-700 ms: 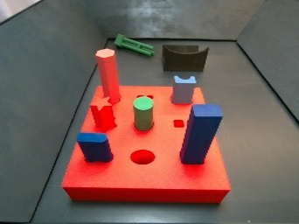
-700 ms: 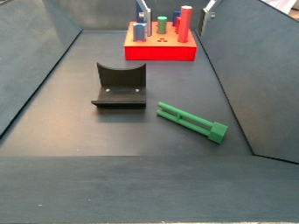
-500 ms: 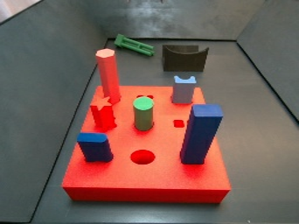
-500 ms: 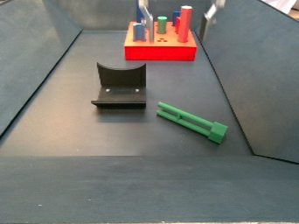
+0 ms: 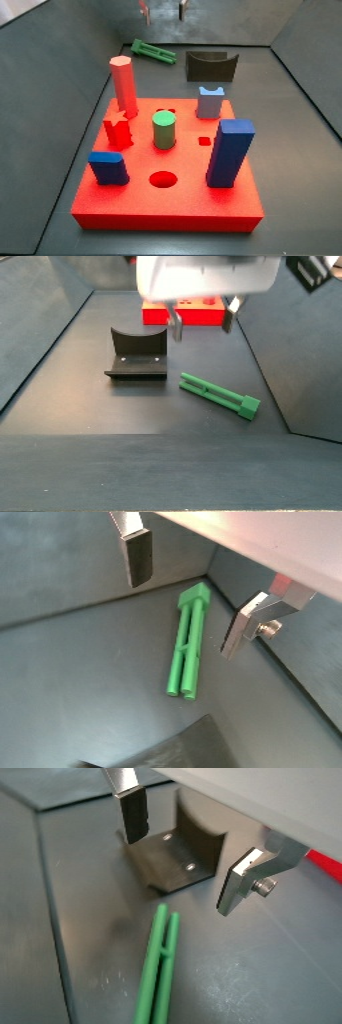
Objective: Pick up the 3 prong object. Move up. Rotate the 3 prong object. Place the 3 prong object on the fixture. Regrasp the 3 prong object. Move to above the board. Insert the 3 prong object.
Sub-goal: Pick up the 3 prong object.
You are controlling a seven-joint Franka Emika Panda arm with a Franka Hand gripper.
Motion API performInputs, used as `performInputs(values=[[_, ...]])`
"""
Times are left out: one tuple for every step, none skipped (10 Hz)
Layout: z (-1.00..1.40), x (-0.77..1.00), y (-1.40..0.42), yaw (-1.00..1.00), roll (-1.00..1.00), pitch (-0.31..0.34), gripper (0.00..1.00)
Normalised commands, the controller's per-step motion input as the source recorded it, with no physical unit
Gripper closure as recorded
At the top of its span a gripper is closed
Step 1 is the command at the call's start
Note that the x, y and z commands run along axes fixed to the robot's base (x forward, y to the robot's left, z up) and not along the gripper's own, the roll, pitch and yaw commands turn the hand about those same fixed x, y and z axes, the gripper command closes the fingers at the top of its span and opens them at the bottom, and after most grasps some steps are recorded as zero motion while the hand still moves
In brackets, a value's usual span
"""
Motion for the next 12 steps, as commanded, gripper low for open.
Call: performInputs(values=[[-0.77,0.00,0.24,0.93,-0.03,-0.183,0.00],[-0.71,-0.02,0.35,0.84,-0.08,-0.171,0.00],[-0.64,-0.13,0.55,0.58,-0.17,-0.149,0.00],[-0.59,-0.24,0.64,0.56,-0.14,-0.091,0.00],[-0.56,-0.47,0.41,0.34,0.00,-0.034,0.00],[-0.45,-0.48,0.06,0.00,-0.08,-0.094,0.00],[-0.34,-0.35,0.00,0.00,-0.09,-0.183,0.00],[-0.39,-0.25,0.00,0.12,-0.05,-0.216,0.00],[-0.43,-0.11,0.00,0.17,-0.04,-0.196,0.00],[-0.52,0.00,0.00,0.17,-0.06,-0.204,0.00],[-0.49,0.00,0.00,0.15,-0.06,-0.194,0.00],[-0.50,0.02,0.00,0.15,-0.08,-0.189,0.00]])
